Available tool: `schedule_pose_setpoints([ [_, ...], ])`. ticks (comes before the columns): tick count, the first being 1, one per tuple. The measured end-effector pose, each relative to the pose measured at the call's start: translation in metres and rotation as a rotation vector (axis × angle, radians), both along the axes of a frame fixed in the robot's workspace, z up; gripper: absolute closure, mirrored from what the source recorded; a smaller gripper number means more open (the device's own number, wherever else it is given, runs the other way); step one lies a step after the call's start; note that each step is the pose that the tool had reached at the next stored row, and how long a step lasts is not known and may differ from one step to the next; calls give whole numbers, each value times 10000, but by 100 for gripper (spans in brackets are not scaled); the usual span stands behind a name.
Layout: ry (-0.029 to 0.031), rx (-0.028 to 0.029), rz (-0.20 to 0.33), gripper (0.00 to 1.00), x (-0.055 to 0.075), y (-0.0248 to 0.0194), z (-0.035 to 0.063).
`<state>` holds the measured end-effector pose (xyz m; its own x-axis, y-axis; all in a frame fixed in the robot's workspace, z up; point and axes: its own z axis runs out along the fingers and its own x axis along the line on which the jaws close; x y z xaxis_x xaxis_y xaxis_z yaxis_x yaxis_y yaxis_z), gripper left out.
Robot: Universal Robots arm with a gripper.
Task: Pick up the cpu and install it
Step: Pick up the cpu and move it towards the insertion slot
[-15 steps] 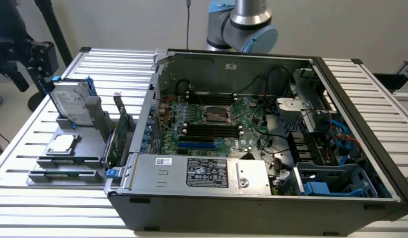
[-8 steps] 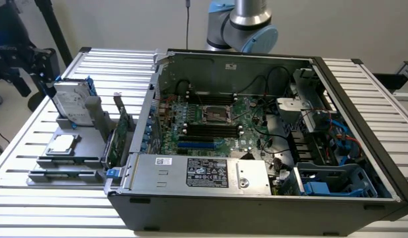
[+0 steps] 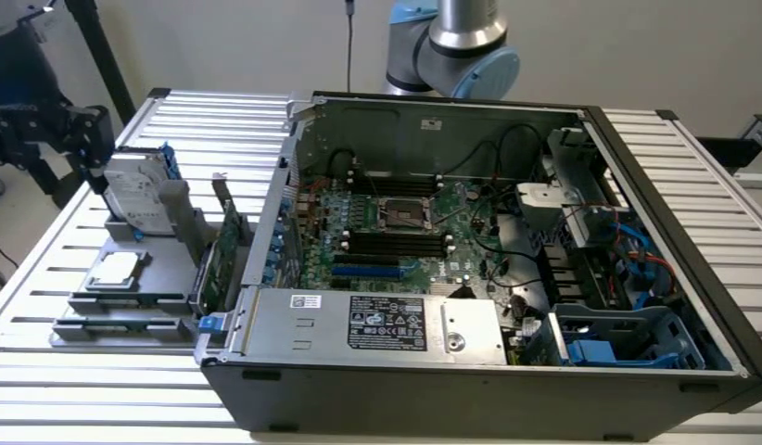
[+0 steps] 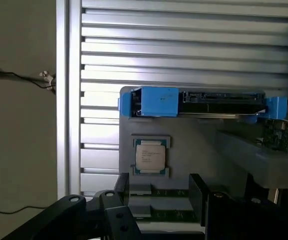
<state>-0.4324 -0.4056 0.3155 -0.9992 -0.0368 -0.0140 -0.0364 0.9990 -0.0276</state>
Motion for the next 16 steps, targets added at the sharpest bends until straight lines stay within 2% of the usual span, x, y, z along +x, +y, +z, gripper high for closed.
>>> schedule_pose_setpoints([
  [3, 43, 3, 217, 40, 0, -24, -56],
  [9, 45, 3, 854, 40, 3, -25, -164],
  [16, 46, 2, 889, 40, 7, -25, -291],
])
